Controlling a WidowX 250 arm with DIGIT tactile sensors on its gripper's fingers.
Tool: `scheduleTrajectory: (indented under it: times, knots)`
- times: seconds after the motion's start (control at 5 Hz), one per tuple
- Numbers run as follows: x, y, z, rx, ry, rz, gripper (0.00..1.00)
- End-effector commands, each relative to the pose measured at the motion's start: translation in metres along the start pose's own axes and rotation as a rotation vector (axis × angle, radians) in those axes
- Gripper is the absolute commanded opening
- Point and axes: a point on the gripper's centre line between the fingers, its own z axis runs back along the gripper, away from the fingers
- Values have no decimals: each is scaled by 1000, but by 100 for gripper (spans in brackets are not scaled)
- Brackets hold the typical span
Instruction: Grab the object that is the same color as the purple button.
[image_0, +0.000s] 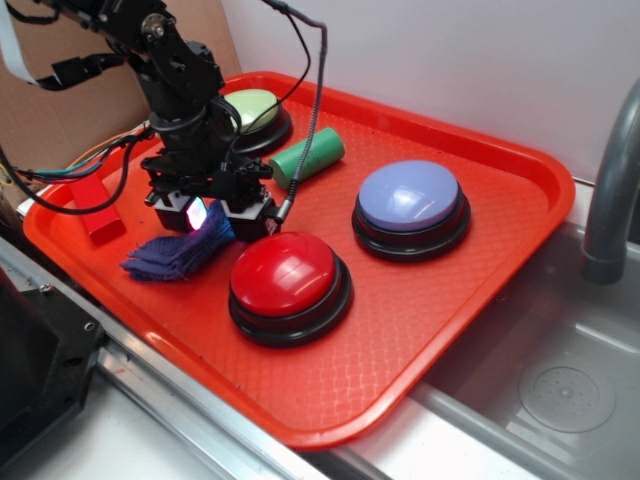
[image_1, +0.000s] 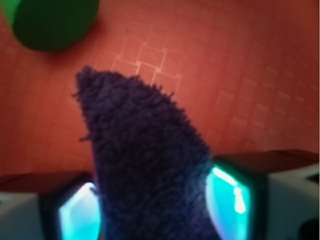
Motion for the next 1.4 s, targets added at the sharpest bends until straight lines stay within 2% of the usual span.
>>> scheduleTrajectory:
  times: [0.0,0.4,0.6,0.8,1.2]
  knots:
    - [4,6,20,17,5,-30,0]
    - [20,11,81,55,31,-188,0]
    - [31,9,119,42,26,-250,0]
    - [37,3,161,-23,-41,-277,0]
    - [40,7,202,-55,-161,-241,0]
